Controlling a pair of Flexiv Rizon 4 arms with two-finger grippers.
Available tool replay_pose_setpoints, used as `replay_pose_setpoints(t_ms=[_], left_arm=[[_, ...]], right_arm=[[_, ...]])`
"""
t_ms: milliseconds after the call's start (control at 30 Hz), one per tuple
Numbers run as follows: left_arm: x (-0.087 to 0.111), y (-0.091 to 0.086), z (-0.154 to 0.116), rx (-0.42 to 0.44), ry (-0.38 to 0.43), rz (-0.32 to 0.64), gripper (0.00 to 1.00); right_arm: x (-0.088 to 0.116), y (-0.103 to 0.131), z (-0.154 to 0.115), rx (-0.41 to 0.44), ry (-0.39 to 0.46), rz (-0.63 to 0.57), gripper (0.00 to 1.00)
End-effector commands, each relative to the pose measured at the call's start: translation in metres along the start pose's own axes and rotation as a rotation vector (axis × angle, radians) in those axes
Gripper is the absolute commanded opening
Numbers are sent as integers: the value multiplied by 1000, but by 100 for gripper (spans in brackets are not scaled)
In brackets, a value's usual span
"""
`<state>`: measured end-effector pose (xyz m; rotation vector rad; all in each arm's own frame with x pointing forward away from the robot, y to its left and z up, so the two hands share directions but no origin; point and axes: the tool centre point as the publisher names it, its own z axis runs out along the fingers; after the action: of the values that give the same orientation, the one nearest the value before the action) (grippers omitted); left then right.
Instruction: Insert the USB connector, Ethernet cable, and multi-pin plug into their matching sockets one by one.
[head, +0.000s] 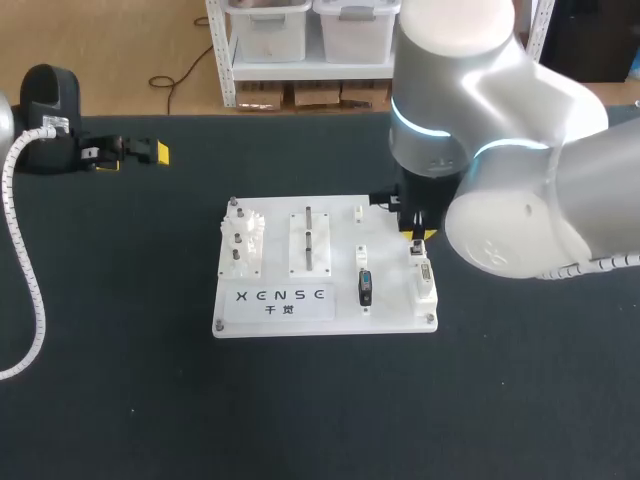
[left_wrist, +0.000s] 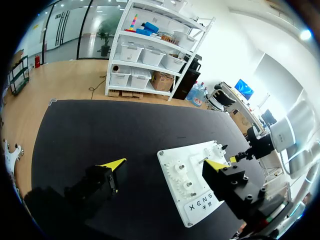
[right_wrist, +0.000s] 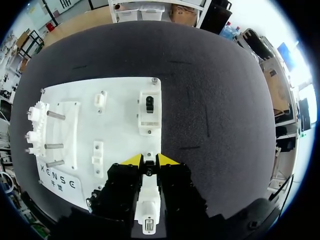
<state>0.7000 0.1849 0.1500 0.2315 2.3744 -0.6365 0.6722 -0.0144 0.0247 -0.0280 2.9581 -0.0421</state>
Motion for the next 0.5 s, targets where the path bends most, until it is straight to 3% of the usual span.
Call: replay_pose_setpoints(t_ms=[33,500], left_arm=[[0,0,0,0,0,0,100],[0,0,0,0,0,0,100]], right_arm=[[2,-1,3,-1,-15,-8,0],[-3,0,0,-20,-61,-55,0]])
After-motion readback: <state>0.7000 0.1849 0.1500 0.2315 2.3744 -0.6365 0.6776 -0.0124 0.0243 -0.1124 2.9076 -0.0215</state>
